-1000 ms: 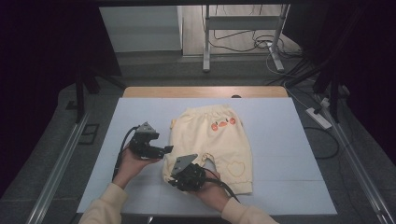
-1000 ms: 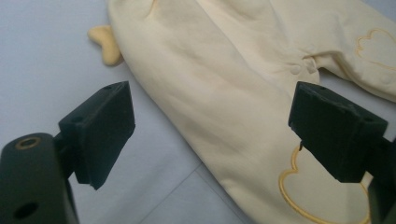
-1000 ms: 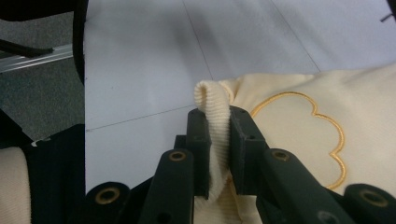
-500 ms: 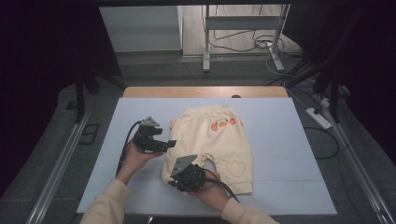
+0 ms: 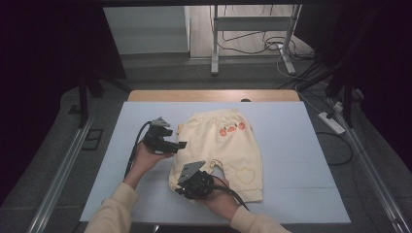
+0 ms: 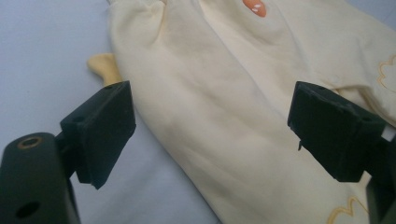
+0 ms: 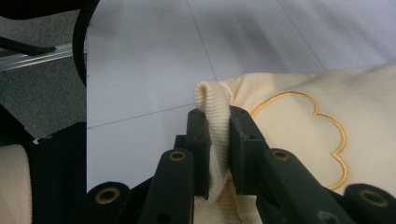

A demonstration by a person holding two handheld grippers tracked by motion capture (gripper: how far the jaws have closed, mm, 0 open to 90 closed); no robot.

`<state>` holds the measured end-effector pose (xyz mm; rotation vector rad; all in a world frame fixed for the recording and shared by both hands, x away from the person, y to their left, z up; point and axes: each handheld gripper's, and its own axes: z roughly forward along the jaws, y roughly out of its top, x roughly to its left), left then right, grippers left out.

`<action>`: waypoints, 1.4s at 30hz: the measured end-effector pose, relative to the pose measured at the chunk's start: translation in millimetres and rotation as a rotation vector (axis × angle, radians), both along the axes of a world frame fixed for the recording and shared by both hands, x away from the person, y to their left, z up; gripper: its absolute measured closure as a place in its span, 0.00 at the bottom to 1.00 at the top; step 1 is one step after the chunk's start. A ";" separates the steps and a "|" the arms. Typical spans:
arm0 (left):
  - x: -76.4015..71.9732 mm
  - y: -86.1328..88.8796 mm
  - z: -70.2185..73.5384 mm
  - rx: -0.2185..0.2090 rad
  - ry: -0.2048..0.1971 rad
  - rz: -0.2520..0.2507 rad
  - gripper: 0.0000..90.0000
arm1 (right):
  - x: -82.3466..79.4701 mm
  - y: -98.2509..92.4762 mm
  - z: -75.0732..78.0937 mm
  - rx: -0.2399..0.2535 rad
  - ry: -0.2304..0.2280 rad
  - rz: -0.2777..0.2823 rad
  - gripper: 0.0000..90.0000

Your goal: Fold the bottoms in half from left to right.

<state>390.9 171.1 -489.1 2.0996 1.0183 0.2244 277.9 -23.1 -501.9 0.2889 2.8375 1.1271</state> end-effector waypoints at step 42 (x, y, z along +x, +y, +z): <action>54.6 -10.0 -29.9 0.026 0.069 0.052 0.24 | -0.7 -0.3 -4.2 0.002 0.011 -0.001 0.88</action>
